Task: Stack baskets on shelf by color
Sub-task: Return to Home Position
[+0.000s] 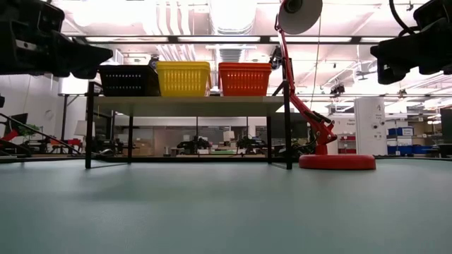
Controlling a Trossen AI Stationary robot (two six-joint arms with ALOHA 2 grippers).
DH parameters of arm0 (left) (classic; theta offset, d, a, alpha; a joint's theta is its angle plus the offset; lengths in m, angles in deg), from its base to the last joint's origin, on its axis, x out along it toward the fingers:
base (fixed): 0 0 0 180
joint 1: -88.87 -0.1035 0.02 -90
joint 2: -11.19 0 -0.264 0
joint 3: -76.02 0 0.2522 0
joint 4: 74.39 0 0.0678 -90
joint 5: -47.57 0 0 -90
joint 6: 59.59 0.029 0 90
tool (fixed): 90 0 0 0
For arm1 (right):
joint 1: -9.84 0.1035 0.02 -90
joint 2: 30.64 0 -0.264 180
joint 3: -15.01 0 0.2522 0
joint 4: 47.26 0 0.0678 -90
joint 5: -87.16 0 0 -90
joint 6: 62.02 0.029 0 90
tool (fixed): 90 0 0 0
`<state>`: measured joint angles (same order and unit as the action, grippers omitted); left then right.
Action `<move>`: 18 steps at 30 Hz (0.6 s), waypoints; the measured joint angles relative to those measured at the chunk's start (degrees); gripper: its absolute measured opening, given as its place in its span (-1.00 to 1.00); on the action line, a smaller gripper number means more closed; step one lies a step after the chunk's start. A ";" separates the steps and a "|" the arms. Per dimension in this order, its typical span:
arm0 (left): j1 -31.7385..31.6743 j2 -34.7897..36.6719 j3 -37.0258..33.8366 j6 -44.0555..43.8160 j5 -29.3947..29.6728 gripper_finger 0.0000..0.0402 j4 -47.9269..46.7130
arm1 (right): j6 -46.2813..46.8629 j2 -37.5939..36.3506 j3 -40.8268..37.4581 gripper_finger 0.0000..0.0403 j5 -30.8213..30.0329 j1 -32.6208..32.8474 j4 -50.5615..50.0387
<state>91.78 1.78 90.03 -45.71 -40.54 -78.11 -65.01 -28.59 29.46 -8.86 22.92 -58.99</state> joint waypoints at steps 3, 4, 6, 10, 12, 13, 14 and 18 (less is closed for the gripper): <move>-0.01 -0.42 0.00 0.01 0.00 -1.00 -0.04 | 0.00 0.00 0.00 -0.66 0.00 0.00 0.02; -0.02 -0.51 0.00 0.01 0.00 -1.00 -0.02 | 0.00 0.00 -0.02 -0.66 0.00 0.00 0.00; -0.01 -0.74 0.00 -0.01 0.00 -1.00 -0.04 | 0.00 0.00 -0.02 -0.66 0.00 0.00 0.00; 0.00 -1.11 0.00 0.00 0.00 -1.00 -0.04 | 0.00 0.00 -0.02 -0.66 0.00 0.00 0.00; -0.02 -1.23 0.00 0.01 0.00 -1.00 -0.02 | 0.00 0.00 -0.02 -0.66 0.00 0.00 0.00; -0.02 -1.35 0.00 -0.01 -0.02 -1.00 -0.02 | 0.00 0.00 -0.02 -0.66 0.00 0.00 0.00; -0.02 -1.38 0.00 -0.01 -0.01 -1.00 -0.06 | -0.02 0.00 -0.02 -0.66 0.00 0.00 0.00; -0.02 -1.37 0.00 -0.01 -0.02 -1.00 -0.04 | -0.01 0.00 -0.02 -0.66 0.00 0.00 0.00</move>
<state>91.76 0.42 90.03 -45.72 -40.56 -78.16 -65.01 -28.59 29.43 -8.86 22.92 -58.99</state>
